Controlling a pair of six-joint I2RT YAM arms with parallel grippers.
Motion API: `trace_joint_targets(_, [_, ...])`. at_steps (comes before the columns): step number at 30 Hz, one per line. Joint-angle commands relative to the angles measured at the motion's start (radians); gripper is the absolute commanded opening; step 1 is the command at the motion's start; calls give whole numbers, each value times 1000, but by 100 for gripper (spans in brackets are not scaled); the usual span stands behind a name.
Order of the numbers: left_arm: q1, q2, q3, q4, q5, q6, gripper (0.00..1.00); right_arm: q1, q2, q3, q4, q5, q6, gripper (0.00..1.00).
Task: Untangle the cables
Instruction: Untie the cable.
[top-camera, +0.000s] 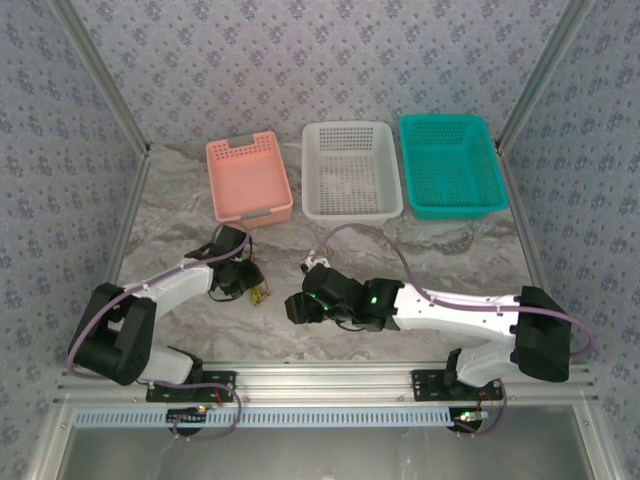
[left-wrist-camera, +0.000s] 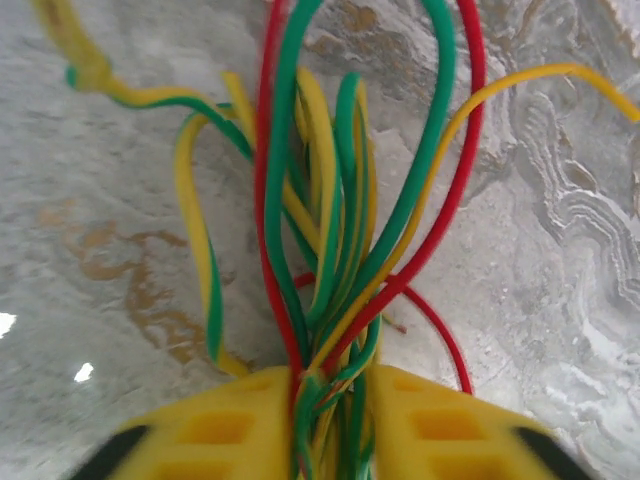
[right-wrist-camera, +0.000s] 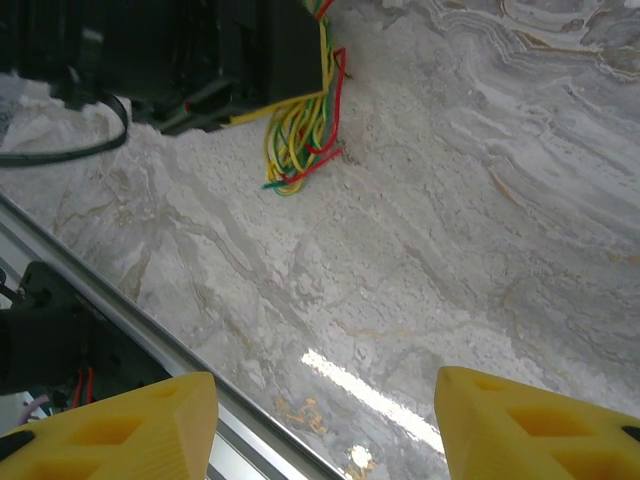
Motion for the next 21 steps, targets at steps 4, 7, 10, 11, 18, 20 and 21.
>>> trace_joint_targets(4, [-47,-32,-17,120,62,17,0,-54,-23,-75,89,-50,32,61])
trace_joint_targets(7, [-95,-87,-8,163,110,27,0,-110,-63,-120,138,-102,30,61])
trace_joint_targets(10, [-148,-128,14,181,134,29,0,-179,-105,-156,191,-162,41,61])
trace_joint_targets(11, [-164,-136,20,182,138,28,0,-201,-113,-168,210,-184,46,61])
trace_joint_targets(18, [-229,-142,35,282,198,-38,0,-300,-74,-192,354,-335,93,57])
trace_joint_targets(20, [-255,-131,49,307,212,-46,0,-306,-52,-192,379,-344,106,57])
trace_joint_targets(21, [-270,-127,60,311,212,-45,0,-312,-41,-190,385,-343,113,56])
